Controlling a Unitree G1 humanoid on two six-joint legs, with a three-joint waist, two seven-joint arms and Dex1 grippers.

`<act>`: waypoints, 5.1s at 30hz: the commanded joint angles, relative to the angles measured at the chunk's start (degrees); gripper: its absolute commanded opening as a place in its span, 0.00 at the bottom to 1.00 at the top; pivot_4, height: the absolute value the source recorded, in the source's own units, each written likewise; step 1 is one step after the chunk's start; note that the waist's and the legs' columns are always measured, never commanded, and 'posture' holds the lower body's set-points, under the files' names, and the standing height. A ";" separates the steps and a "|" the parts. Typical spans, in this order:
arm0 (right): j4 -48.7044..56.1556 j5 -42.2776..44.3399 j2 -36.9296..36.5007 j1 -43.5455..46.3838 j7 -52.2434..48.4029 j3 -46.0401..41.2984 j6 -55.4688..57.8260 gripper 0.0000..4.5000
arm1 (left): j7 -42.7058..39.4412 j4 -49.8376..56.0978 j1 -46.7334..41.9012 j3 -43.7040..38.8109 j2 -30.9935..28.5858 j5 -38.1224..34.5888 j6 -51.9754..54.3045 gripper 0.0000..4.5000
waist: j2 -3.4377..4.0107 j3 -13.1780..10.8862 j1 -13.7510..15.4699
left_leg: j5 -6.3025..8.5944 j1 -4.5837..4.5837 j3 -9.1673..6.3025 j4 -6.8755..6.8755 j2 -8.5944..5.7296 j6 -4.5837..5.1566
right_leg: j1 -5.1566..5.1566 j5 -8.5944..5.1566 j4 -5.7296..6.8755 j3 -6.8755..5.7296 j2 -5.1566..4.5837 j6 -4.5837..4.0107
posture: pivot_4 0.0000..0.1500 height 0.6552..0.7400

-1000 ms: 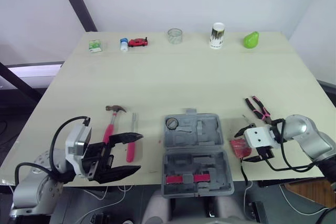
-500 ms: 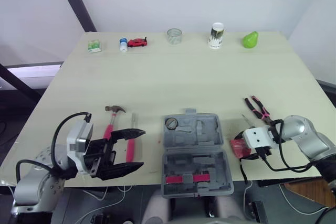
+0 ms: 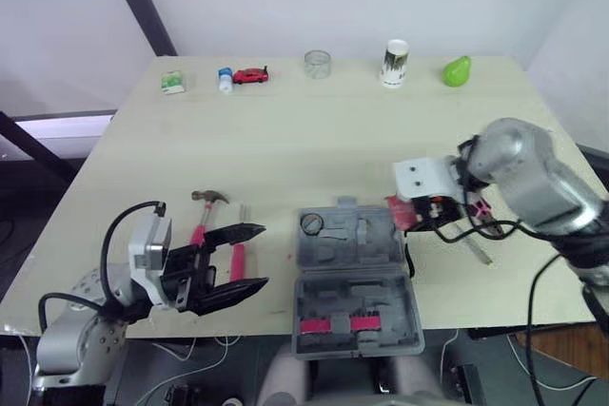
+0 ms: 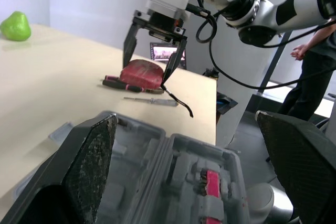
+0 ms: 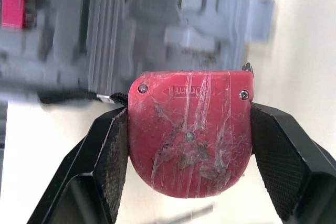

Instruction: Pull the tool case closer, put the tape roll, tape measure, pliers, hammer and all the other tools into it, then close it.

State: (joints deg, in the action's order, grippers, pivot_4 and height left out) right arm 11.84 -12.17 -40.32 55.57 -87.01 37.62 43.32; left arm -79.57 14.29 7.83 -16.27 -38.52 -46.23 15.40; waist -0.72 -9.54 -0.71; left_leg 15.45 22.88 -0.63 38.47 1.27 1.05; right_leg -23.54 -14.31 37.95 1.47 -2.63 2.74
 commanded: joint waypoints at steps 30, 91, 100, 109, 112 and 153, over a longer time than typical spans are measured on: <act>-29.98 -7.51 15.22 4.13 8.59 8.68 -6.00 0.63 | 6.47 5.11 3.62 -6.12 0.06 -2.17 0.71 1.00 | 0.02 -0.02 -0.42 | 0.00 -0.02 0.02 -0.03 -0.09 -0.01 | -0.03 0.01 0.02 -0.07 -0.07 0.02 | 1.00 1.00; -28.06 14.30 13.45 -30.04 31.90 -23.97 -30.56 0.32 | 0.68 -1.83 0.60 -4.71 0.96 -0.15 -0.32 1.00 | -0.03 0.01 -0.25 | 0.00 -0.08 0.10 -0.05 -0.07 -0.01 | 0.03 0.01 0.02 0.01 0.00 0.02 | 1.00 1.00; -40.21 9.50 16.33 -30.59 33.98 -17.75 -23.33 0.32 | 1.78 -2.63 2.07 -4.21 2.41 0.97 -1.13 1.00 | -0.72 1.02 -0.46 | 0.01 -1.30 0.13 -0.20 0.04 0.00 | 1.09 -0.21 -0.08 0.04 0.07 -0.30 | 1.00 1.00; -31.06 20.67 17.93 -31.91 34.92 -29.80 -27.41 0.32 | 11.80 -2.93 5.36 -5.75 5.76 2.76 -1.05 1.00 | -1.00 1.19 -0.05 | 0.03 -2.01 0.04 -0.29 0.17 -0.02 | 1.85 -0.29 -0.30 0.00 -0.06 -0.36 | 1.00 1.00; -25.05 25.59 18.95 -33.36 36.11 -34.85 -28.64 0.32 | 18.06 -1.90 6.27 -6.98 8.11 3.17 -0.75 1.00 | -0.45 0.75 -0.05 | 0.03 -1.71 0.08 -0.28 0.07 -0.01 | 1.67 -0.27 -0.30 0.03 -0.21 -0.33 | 1.00 1.00; 5.64 41.99 6.98 -65.71 33.76 -52.82 -29.81 0.99 | 31.13 1.48 13.18 -10.16 9.20 5.23 3.71 1.00 | -0.38 0.22 0.09 | 0.13 -0.78 0.23 -0.29 0.01 0.15 | 0.73 -0.39 -0.37 0.12 -0.30 -0.13 | 1.00 1.00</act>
State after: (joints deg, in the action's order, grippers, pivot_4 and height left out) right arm 13.55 30.36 -33.77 -11.91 -54.12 -17.60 13.70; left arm -50.74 12.68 21.69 -26.39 -29.19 -40.08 17.84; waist -1.10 -9.32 -0.62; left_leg 15.58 22.10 -0.40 38.18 1.28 1.19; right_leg -22.80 -14.69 37.58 1.59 -2.92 2.60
